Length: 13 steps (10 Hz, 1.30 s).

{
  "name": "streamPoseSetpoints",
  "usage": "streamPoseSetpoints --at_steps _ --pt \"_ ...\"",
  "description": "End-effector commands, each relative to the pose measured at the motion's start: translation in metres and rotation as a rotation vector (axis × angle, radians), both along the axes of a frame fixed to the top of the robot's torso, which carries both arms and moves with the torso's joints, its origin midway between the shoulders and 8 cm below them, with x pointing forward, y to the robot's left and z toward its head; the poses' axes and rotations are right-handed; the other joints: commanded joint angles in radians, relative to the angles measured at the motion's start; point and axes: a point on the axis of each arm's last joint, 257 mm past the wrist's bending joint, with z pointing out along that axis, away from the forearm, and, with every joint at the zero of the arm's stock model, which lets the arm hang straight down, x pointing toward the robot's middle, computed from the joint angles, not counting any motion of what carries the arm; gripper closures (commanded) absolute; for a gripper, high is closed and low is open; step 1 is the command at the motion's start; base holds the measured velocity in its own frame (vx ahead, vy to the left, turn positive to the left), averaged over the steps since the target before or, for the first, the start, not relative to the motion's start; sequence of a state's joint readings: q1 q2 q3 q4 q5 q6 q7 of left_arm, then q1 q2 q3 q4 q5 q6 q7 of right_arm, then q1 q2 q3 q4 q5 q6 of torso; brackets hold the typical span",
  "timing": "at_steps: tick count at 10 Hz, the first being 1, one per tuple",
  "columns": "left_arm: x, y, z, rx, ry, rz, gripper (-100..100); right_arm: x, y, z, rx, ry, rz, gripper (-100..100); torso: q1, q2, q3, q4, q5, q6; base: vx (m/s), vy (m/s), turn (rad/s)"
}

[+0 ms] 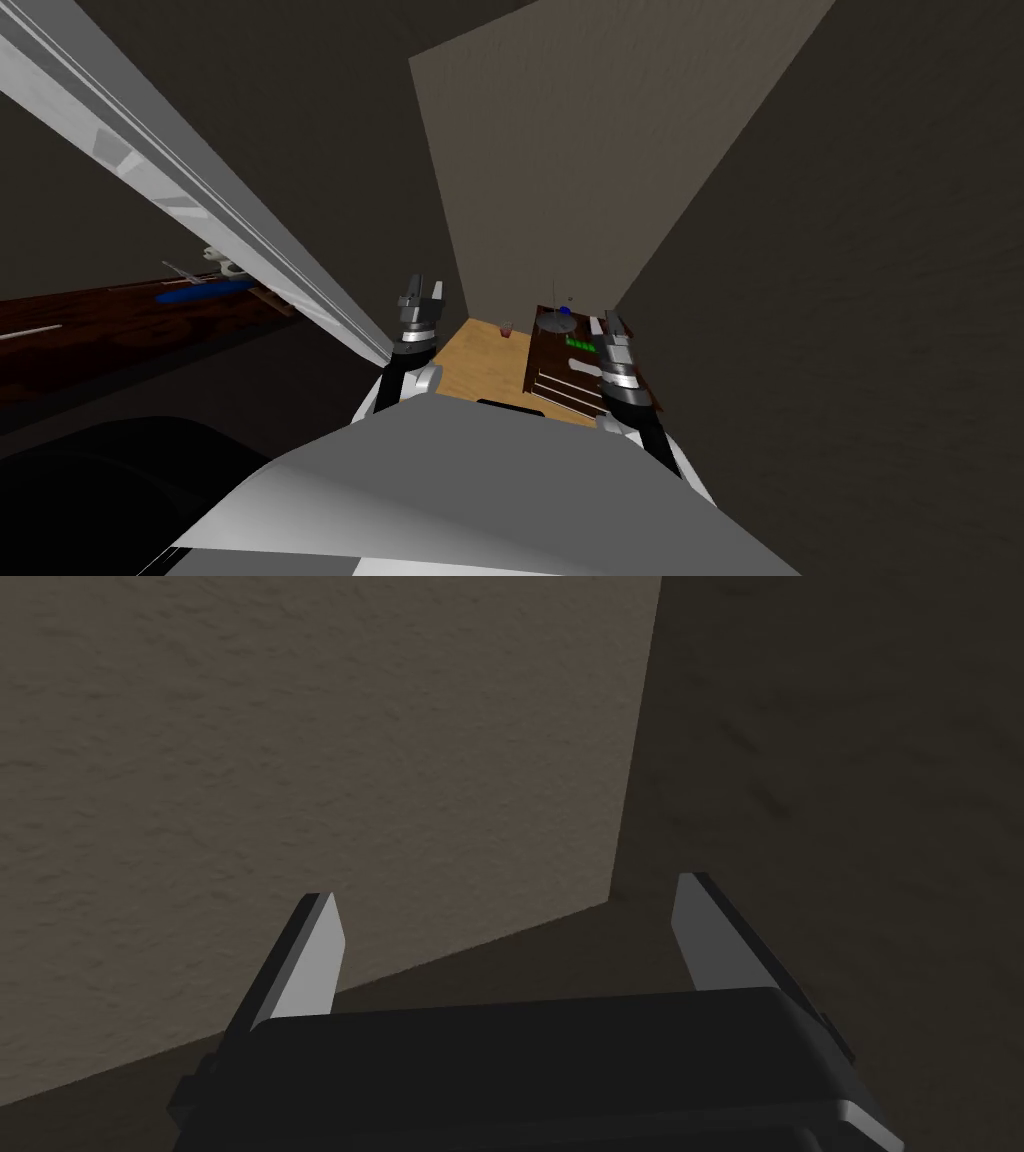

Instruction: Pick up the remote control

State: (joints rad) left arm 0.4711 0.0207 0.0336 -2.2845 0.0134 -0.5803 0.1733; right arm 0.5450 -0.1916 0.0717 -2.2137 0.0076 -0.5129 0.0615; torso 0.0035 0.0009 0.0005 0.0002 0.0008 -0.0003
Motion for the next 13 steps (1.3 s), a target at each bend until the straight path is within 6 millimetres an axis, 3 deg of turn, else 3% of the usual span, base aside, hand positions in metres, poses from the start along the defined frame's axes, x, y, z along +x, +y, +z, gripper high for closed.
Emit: streamPoseSetpoints --at_steps 1,4,5,6,7,8,9,10,11,12,13 --pt "0.0 0.0 0.0 0.0 0.0 0.0 0 0.006 0.002 -0.015 -0.041 0.033 -0.001 -100 0.0 0.0 0.0 0.0 0.0 0.0 -0.01 0.035 0.047" --pt "0.0 0.0 0.0 0.0 0.0 0.0 0 0.014 0.012 -0.058 -0.185 0.119 0.01 -100 -0.002 0.0 0.0 0.0 0.0 0.0 -0.008 0.028 0.108" --pt "0.0 0.0 0.0 0.0 0.0 0.0 0 0.015 0.011 -0.063 -0.186 0.129 0.009 -100 -0.002 0.0 0.0 0.0 0.0 0.0 -0.004 0.025 0.069" --pt "0.0 0.0 0.0 0.0 0.0 0.0 0 0.016 0.016 -0.083 -0.265 0.165 0.017 -100 -0.002 0.0 0.0 0.0 0.0 0.001 -0.005 0.032 0.129" --pt "0.0 0.0 0.0 0.0 0.0 0.0 0 0.017 0.014 -0.09 -0.265 0.18 0.015 -100 -0.002 -0.001 0.0 0.0 0.0 0.0 -0.002 0.026 0.097" --pt "0.0 0.0 0.0 0.0 0.0 0.0 0 0.017 0.017 -0.114 -0.349 0.223 0.024 -100 -0.002 -0.001 0.0 0.0 0.0 0.001 0.0 0.034 0.168" --pt "0.0 0.0 0.0 0.0 0.0 0.0 0 0.018 0.016 -0.119 -0.35 0.232 0.023 -100 -0.002 -0.001 0.0 0.0 0.0 0.0 0.001 0.021 0.086" --pt "0.0 0.0 0.0 0.0 0.0 0.0 0 0.016 0.018 -0.14 -0.436 0.266 0.035 -100 -0.002 -0.001 0.0 0.0 0.0 0.001 -0.002 0.022 0.183" --pt "0.0 0.0 0.0 0.0 0.0 0.0 0 0.017 0.015 -0.15 -0.438 0.285 0.032 -100 -0.003 -0.001 0.0 0.0 -0.001 0.0 0.001 0.015 0.088" --pt "0.0 0.0 0.0 0.0 0.0 0.0 0 0.014 0.015 -0.176 -0.528 0.327 0.045 -100 -0.003 -0.001 0.0 0.0 -0.001 0.001 0.006 0.023 0.188" --pt "0.0 0.0 0.0 0.0 0.0 0.0 0 0.013 0.013 -0.181 -0.529 0.339 0.044 -100 -0.003 -0.001 -0.001 0.0 -0.001 0.0 0.005 0.015 0.094"
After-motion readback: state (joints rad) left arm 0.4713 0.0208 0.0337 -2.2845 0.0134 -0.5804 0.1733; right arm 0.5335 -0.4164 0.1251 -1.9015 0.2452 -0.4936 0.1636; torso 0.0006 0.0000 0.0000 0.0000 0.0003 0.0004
